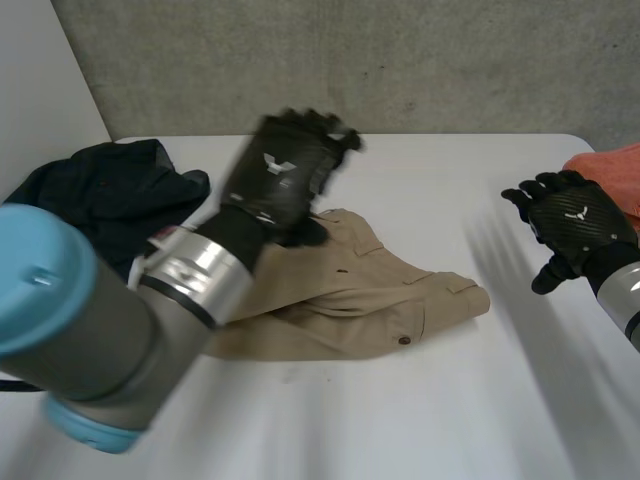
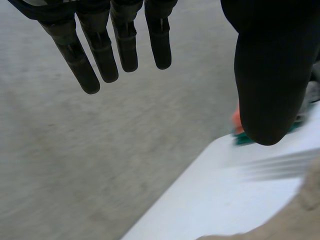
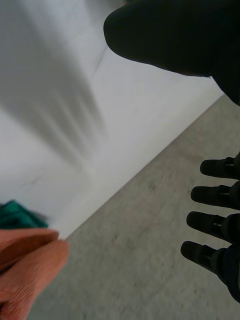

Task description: Fold the laundry.

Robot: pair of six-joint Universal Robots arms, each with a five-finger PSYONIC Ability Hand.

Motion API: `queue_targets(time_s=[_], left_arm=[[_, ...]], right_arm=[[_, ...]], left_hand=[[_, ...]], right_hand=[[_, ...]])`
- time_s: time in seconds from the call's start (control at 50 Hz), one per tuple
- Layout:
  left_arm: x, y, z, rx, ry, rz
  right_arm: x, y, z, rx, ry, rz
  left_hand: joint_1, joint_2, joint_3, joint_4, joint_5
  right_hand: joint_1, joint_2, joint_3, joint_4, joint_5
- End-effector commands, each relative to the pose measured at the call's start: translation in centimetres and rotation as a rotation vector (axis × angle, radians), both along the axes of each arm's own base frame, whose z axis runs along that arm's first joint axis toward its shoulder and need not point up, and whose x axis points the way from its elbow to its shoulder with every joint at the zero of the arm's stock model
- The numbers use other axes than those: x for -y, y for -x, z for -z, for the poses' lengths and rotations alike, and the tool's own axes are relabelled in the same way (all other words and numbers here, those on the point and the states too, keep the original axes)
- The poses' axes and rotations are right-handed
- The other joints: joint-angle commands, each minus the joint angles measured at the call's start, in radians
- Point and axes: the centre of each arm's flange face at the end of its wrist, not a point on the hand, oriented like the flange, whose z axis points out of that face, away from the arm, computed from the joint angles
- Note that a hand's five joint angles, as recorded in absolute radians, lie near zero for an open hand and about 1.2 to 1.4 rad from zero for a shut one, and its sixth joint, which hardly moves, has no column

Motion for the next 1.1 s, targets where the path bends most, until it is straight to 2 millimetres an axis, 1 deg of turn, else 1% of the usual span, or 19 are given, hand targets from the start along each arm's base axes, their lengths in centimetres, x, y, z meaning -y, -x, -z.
queue_targets(time_s=[0.02, 0.12, 0.22, 0.32, 0.4, 0.5, 0.56, 0.6, 0.7, 0.72, 0.78, 0.8, 0.86, 0.88, 0.9, 0.96, 0.98, 1.04, 1.1], left_arm=[[4.1, -5.8, 0.5, 0.047, -0.101, -0.241], [7.3, -10.1, 1.8, 0.081, -0.209, -0.434], [9.6, -12.1, 4.7, 0.120, -0.313, -0.508], [11.8, -13.5, 8.0, 0.156, -0.406, -0.556], [13.1, -13.7, 10.2, 0.179, -0.462, -0.552], [14.2, -12.7, 10.9, 0.176, -0.481, -0.433], [14.6, -11.8, 11.2, 0.175, -0.505, -0.347], [14.8, -11.2, 11.6, 0.177, -0.537, -0.305], [14.9, -10.2, 12.5, 0.196, -0.607, -0.259], [14.8, -10.1, 12.5, 0.198, -0.613, -0.256], [14.2, -9.6, 12.6, 0.212, -0.647, -0.231], [13.7, -9.2, 12.8, 0.218, -0.660, -0.209], [13.0, -8.4, 12.8, 0.225, -0.667, -0.171], [12.6, -8.0, 12.7, 0.228, -0.664, -0.158], [12.6, -7.9, 12.6, 0.228, -0.660, -0.157], [12.3, -7.8, 11.8, 0.225, -0.640, -0.157], [12.3, -7.8, 11.3, 0.223, -0.629, -0.159], [11.7, -7.9, 10.2, 0.217, -0.605, -0.159], [11.1, -7.6, 9.5, 0.218, -0.590, -0.146]], right_arm=[[-1.7, -2.6, -2.4, 0.003, -0.106, -0.131], [-2.4, -3.9, -2.9, -0.001, -0.162, -0.205], [-3.9, -7.7, -0.4, -0.060, -0.228, -0.337], [-4.1, -9.2, 2.7, -0.157, -0.264, -0.388], [-4.0, -9.4, 4.0, -0.218, -0.275, -0.358], [-5.0, -9.3, 4.9, -0.235, -0.293, -0.358], [-6.3, -8.6, 5.1, -0.242, -0.315, -0.364], [-7.1, -8.2, 4.1, -0.241, -0.299, -0.366], [-10.3, -7.1, 2.4, -0.266, -0.301, -0.383], [-11.5, -6.7, 2.1, -0.291, -0.328, -0.393], [-13.6, -5.6, 1.5, -0.358, -0.422, -0.417], [-13.9, -5.3, 1.4, -0.371, -0.442, -0.418], [-14.3, -4.6, 0.5, -0.400, -0.504, -0.423], [-14.1, -4.7, 0.1, -0.396, -0.495, -0.422], [-13.0, -5.0, -1.0, -0.383, -0.431, -0.408], [-11.4, -5.5, -2.7, -0.349, -0.346, -0.373], [-10.5, -5.9, -4.0, -0.316, -0.294, -0.355], [-8.5, -6.4, -6.2, -0.264, -0.221, -0.328], [-6.7, -7.2, -6.4, -0.249, -0.205, -0.327]], left_hand=[[-0.017, 0.003, 0.004, 0.014, 0.022], [-0.017, 0.003, 0.004, 0.014, 0.022], [-0.012, 0.008, 0.010, 0.019, 0.028], [-0.006, 0.014, 0.016, 0.025, 0.033], [-0.006, 0.014, 0.016, 0.025, 0.033], [-0.009, 0.011, 0.013, 0.022, 0.031], [-0.014, 0.005, 0.007, 0.017, 0.025], [-0.012, 0.008, 0.010, 0.019, 0.028], [0.076, 0.096, 0.098, 0.107, 0.115], [0.129, 0.149, 0.150, 0.160, 0.168], [0.548, 0.568, 0.569, 0.579, 0.587], [0.773, 0.793, 0.794, 0.804, 0.812], [0.977, 0.997, 0.998, 1.008, 1.016], [0.977, 0.997, 0.999, 1.008, 1.017], [0.977, 0.997, 0.999, 1.008, 1.017], [0.977, 0.997, 0.999, 1.008, 1.017], [0.977, 0.997, 0.999, 1.008, 1.017], [0.977, 0.997, 0.999, 1.008, 1.017], [0.977, 0.997, 0.999, 1.008, 1.017]], right_hand=[[-0.053, -0.043, -0.042, -0.043, -0.049], [-0.053, -0.043, -0.042, -0.043, -0.049], [-0.053, -0.043, -0.042, -0.043, -0.049], [-0.034, -0.024, -0.024, -0.025, -0.030], [0.227, 0.236, 0.237, 0.236, 0.231], [0.963, 0.973, 0.973, 0.972, 0.967], [1.168, 1.178, 1.178, 1.177, 1.172], [1.169, 1.179, 1.179, 1.178, 1.173], [1.169, 1.179, 1.179, 1.178, 1.173], [1.169, 1.179, 1.179, 1.178, 1.173], [1.169, 1.179, 1.179, 1.178, 1.173], [1.118, 1.128, 1.128, 1.127, 1.122], [0.783, 0.793, 0.793, 0.792, 0.787], [0.692, 0.702, 0.703, 0.702, 0.696], [0.471, 0.480, 0.481, 0.480, 0.475], [0.223, 0.232, 0.233, 0.232, 0.226], [0.056, 0.066, 0.066, 0.065, 0.060], [-0.053, -0.043, -0.042, -0.043, -0.049], [-0.053, -0.043, -0.042, -0.043, -0.049]])
